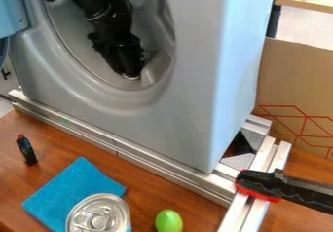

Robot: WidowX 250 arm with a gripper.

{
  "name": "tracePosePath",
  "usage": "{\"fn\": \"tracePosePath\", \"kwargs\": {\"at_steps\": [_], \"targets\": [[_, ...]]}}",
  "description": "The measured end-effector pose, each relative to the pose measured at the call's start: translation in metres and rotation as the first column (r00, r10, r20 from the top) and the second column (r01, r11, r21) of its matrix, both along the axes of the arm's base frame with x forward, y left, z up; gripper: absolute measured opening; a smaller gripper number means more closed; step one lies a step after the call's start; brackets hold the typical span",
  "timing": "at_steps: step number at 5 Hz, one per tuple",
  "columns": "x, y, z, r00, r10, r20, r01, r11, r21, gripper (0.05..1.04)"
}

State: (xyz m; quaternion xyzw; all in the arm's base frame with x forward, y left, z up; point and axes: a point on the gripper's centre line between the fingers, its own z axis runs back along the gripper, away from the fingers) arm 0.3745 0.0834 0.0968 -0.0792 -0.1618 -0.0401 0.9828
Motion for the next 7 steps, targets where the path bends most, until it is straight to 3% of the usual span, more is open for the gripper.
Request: {"fn": "tracePosePath", "kwargs": {"at_steps": [1, 2, 3, 4, 5, 6, 7], "targets": [[-0.043, -0.001, 0.019, 0.992, 0.026, -0.125, 0.001, 0.977, 0.213, 0.444], [-0.091, 0.006, 0.041, 0.989, 0.067, -0.128, -0.017, 0.933, 0.359, 0.444], [-0.137, 0.016, 0.044, 0.981, 0.087, -0.174, -0.009, 0.914, 0.407, 0.444], [-0.188, 0.047, 0.024, 0.963, 0.107, -0.247, -0.001, 0.920, 0.391, 0.444], [-0.211, 0.065, -0.001, 0.968, 0.060, -0.242, 0.030, 0.935, 0.352, 0.444], [-0.218, 0.085, -0.042, 0.974, -0.014, -0.225, 0.086, 0.946, 0.312, 0.444], [-0.221, 0.096, -0.069, 0.984, -0.087, -0.154, 0.121, 0.966, 0.230, 0.444]]}}
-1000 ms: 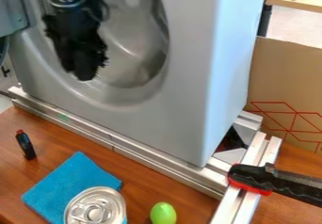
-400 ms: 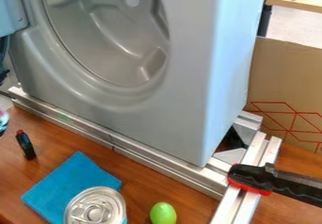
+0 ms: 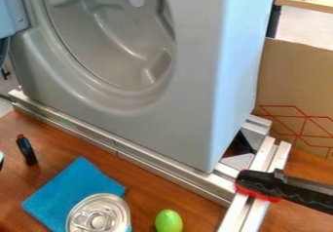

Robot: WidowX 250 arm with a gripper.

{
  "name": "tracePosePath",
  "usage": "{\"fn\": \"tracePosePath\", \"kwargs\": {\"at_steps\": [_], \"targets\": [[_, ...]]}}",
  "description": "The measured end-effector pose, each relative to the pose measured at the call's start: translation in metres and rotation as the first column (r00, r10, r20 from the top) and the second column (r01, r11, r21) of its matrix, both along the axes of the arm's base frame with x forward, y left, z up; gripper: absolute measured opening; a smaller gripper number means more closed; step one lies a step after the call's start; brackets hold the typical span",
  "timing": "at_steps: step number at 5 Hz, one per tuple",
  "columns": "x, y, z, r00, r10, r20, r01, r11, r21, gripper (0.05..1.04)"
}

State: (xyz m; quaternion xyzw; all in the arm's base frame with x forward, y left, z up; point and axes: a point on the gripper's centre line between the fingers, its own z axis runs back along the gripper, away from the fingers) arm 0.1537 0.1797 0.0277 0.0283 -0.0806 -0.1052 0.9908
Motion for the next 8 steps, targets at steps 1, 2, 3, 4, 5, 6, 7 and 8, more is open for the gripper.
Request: {"fn": "tracePosePath", "kwargs": {"at_steps": [1, 2, 3, 4, 5, 6, 7, 8], "targets": [[0.007, -0.001, -0.011, 0.996, -0.048, 0.072, 0.052, 0.998, -0.048, 0.444], [0.010, -0.005, -0.013, 0.994, -0.055, 0.099, 0.061, 0.996, -0.061, 0.444], [0.009, -0.001, -0.024, 0.997, -0.043, 0.068, 0.046, 0.998, -0.043, 0.444], [0.009, -0.003, -0.036, 0.999, -0.036, 0.029, 0.038, 0.997, -0.062, 0.444], [0.007, 0.003, -0.047, 1.000, -0.019, -0.007, 0.019, 0.998, -0.055, 0.442], [0.007, 0.006, -0.048, 1.000, -0.020, -0.017, 0.019, 0.999, -0.049, 0.511], [0.006, 0.001, -0.047, 0.999, -0.025, -0.028, 0.023, 0.997, -0.075, 0.842], [0.009, 0.005, -0.020, 1.000, -0.015, 0.023, 0.015, 1.000, -0.013, 1.014]]}}
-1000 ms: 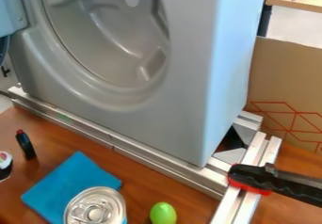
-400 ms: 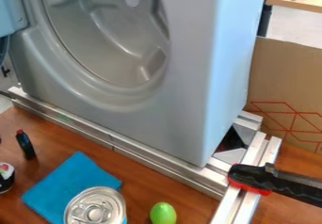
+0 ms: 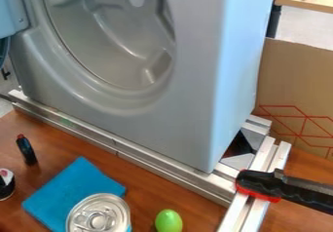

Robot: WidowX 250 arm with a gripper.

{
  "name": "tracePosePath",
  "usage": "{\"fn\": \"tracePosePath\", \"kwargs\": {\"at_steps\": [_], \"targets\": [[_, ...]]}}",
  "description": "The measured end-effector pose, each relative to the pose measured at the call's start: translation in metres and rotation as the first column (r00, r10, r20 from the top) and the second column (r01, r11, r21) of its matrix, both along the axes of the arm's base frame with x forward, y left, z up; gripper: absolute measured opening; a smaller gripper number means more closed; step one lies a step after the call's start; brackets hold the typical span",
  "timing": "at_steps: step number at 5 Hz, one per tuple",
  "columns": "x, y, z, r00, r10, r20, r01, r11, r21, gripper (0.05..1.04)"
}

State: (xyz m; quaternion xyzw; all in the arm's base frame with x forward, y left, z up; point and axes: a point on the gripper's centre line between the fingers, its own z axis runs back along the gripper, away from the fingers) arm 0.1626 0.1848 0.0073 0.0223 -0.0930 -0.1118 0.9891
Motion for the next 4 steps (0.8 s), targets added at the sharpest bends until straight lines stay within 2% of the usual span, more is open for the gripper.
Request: {"fn": "tracePosePath", "kwargs": {"at_steps": [1, 2, 3, 4], "targets": [[0.005, -0.003, 0.040, 0.995, 0.065, 0.070, -0.069, 0.996, 0.055, 1.009], [0.015, -0.038, 0.087, 0.996, 0.005, 0.084, -0.017, 0.989, 0.145, 1.008], [0.011, -0.090, 0.108, 0.998, -0.060, -0.011, 0.061, 0.986, 0.158, 1.008], [-0.004, -0.120, 0.110, 0.991, -0.045, -0.129, 0.070, 0.977, 0.203, 1.008]]}}
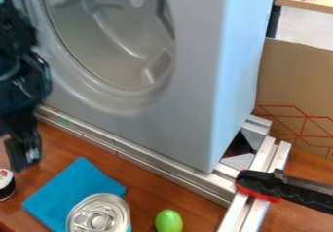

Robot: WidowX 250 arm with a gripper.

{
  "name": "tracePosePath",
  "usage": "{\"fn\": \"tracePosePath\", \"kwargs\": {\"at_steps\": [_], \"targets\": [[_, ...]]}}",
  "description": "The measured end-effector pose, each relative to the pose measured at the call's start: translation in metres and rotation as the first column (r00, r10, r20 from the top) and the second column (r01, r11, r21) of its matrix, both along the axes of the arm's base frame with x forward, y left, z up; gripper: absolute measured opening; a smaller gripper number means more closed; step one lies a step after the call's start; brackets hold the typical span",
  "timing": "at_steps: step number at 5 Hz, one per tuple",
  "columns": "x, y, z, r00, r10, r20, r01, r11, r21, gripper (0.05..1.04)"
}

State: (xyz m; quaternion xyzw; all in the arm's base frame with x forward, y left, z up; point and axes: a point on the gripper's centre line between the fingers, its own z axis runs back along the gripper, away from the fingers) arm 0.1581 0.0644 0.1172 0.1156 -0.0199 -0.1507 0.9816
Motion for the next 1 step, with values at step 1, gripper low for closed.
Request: {"fn": "tracePosePath", "kwargs": {"at_steps": [1], "targets": [[-0.0037, -0.0007, -0.0071, 0.994, 0.095, -0.054, -0.094, 0.995, 0.016, 1.008]]}}
